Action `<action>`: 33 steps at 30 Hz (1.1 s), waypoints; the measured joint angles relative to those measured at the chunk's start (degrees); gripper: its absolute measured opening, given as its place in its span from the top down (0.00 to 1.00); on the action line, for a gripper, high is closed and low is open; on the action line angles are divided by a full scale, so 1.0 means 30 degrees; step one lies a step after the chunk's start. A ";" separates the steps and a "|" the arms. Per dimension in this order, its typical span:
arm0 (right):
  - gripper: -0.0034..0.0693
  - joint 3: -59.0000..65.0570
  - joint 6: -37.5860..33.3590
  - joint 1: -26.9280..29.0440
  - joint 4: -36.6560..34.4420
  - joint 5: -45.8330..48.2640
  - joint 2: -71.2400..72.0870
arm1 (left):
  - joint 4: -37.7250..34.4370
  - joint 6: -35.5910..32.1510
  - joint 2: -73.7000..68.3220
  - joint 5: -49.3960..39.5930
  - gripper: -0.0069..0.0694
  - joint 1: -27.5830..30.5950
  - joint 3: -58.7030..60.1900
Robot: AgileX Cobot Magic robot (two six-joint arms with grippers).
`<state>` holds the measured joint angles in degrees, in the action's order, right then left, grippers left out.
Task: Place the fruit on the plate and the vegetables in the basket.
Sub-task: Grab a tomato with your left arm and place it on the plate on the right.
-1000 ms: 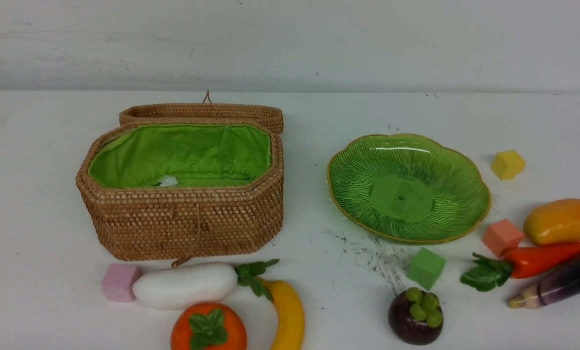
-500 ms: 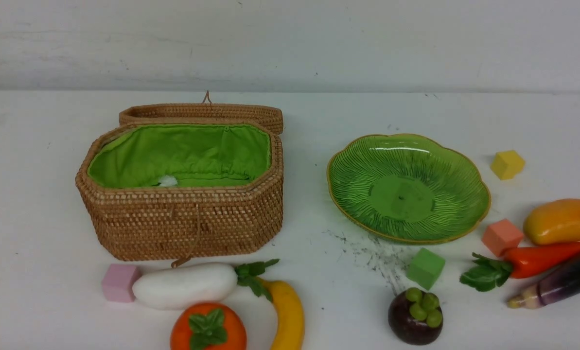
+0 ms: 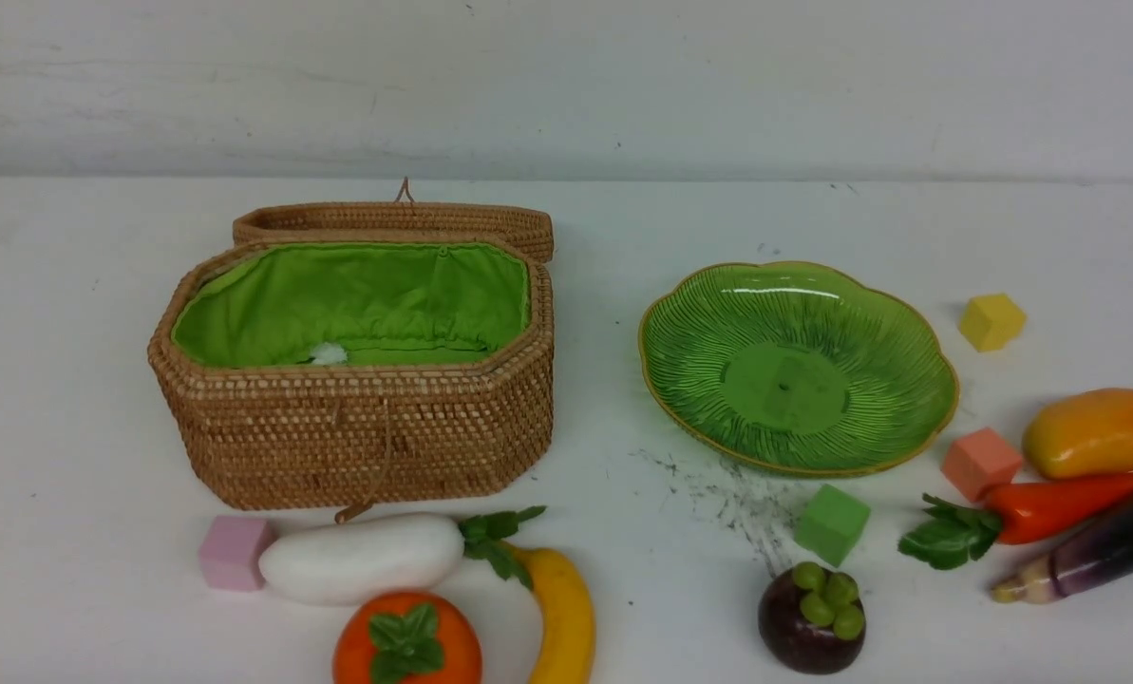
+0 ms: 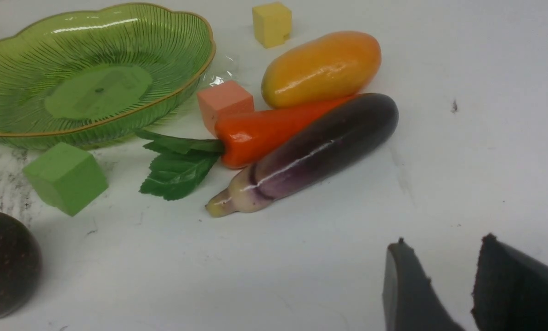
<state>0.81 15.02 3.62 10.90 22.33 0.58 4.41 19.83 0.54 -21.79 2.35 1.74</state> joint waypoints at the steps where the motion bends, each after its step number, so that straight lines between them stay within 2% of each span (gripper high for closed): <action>1: 0.62 0.0000 0.0000 0.0000 0.0000 0.0000 0.0000 | 0.0000 0.0000 0.0000 0.0000 0.60 0.0000 0.0000; 7: 0.62 0.0000 0.0000 0.0000 0.0000 0.0000 0.0000 | -0.0166 0.0000 0.0000 0.0625 0.60 0.0000 0.0013; 19: 0.62 0.0000 0.0000 0.0000 0.0000 0.0000 0.0000 | -0.0349 0.0000 0.0000 1.0657 0.60 0.0000 0.0013; 21: 0.62 0.0000 0.0000 0.0000 0.0000 0.0000 0.0000 | -0.0445 0.0000 0.0000 1.1543 0.60 0.0000 -0.0369; 30: 0.62 0.0000 0.0000 0.0000 0.0000 0.0000 0.0000 | -0.0813 0.0000 -0.2097 0.8999 0.60 0.0000 -0.7711; 33: 0.62 0.0000 0.0000 0.0000 0.0000 0.0000 0.0000 | -0.0901 0.0000 -0.4622 0.5649 0.60 0.0000 -1.1331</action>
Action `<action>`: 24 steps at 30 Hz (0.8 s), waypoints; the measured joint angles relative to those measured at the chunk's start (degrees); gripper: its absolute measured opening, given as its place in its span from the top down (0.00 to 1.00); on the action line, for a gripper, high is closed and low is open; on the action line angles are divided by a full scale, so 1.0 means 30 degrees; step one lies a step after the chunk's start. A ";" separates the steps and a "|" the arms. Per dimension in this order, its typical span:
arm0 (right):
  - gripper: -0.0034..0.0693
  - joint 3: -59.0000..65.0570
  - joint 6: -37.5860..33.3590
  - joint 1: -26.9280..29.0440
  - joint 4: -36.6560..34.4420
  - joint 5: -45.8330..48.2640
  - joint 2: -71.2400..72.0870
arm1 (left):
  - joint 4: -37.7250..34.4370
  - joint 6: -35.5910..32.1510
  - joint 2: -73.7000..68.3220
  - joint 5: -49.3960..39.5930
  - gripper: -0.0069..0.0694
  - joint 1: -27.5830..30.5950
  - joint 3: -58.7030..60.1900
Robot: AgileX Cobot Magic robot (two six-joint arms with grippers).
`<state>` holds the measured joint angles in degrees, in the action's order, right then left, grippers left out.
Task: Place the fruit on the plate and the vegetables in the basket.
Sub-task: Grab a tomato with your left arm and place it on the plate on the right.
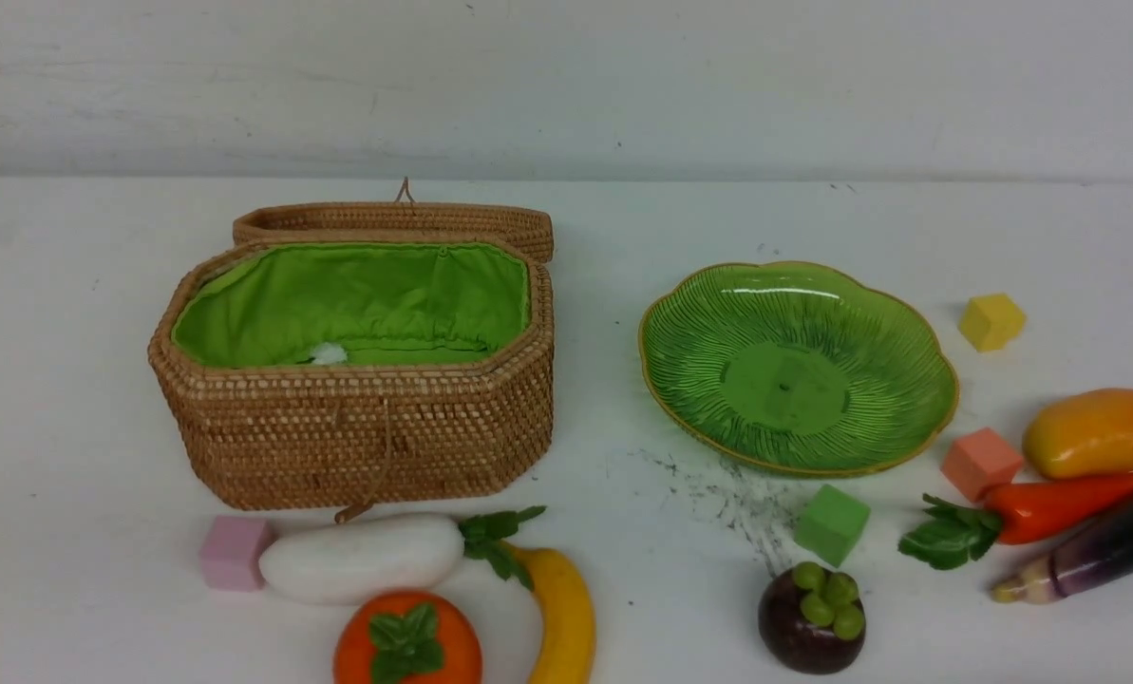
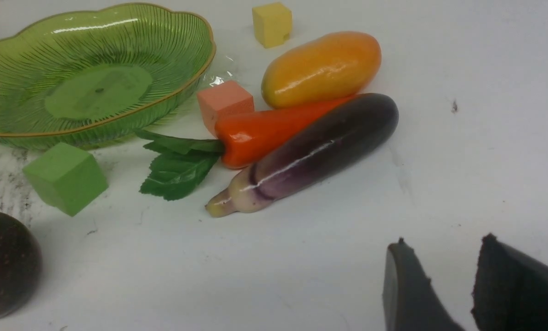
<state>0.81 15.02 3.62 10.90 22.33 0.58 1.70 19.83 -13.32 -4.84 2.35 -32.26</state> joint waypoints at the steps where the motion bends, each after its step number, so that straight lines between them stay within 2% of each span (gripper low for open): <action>1: 0.62 0.0000 0.0000 0.0000 0.0000 0.0000 0.0000 | -0.0129 0.0000 -0.0643 -0.1331 0.60 0.0000 -0.0810; 2: 0.62 0.0000 0.0000 0.0000 0.0000 0.0000 0.0000 | -0.0272 0.0000 -0.1783 -0.3346 0.60 0.0000 -0.1656; 4: 0.62 0.0000 0.0000 0.0000 0.0000 0.0000 0.0000 | -0.0342 0.0000 -0.2618 -0.4461 0.60 0.0000 -0.1973; 6: 0.62 0.0000 0.0000 0.0000 0.0000 0.0000 0.0000 | -0.0349 0.0000 -0.4684 -0.7574 0.60 0.0000 -0.2277; 12: 0.62 0.0000 0.0000 0.0000 0.0000 0.0000 0.0000 | 0.0365 0.0364 -0.8460 -0.9909 0.60 0.0000 -0.2291; 16: 0.62 0.0000 0.0000 0.0000 0.0000 0.0000 0.0000 | -0.2154 0.0603 -1.0505 -1.1061 0.60 -0.0257 -0.2300; 17: 0.62 0.0000 0.0000 0.0000 0.0000 0.0000 0.0000 | -0.2154 0.0553 -1.0609 -1.1224 0.60 -0.0257 -0.2300; 19: 0.62 0.0000 0.0000 0.0000 0.0000 0.0000 0.0000 | -0.3914 -0.0741 -1.2081 -1.2403 0.60 -0.1454 -0.2522; 20: 0.62 0.0000 0.0000 0.0000 0.0000 0.0000 0.0000 | -0.3914 -0.0845 -1.2187 -1.2496 0.60 -0.1454 -0.2522; 24: 0.62 0.0000 0.0000 0.0000 0.0000 0.0000 0.0000 | -0.6526 -0.1894 -1.4528 -1.4278 0.60 -0.3626 -0.3351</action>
<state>0.81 15.02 3.62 10.90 22.33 0.58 -17.87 14.15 -56.91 -47.68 -8.53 -42.31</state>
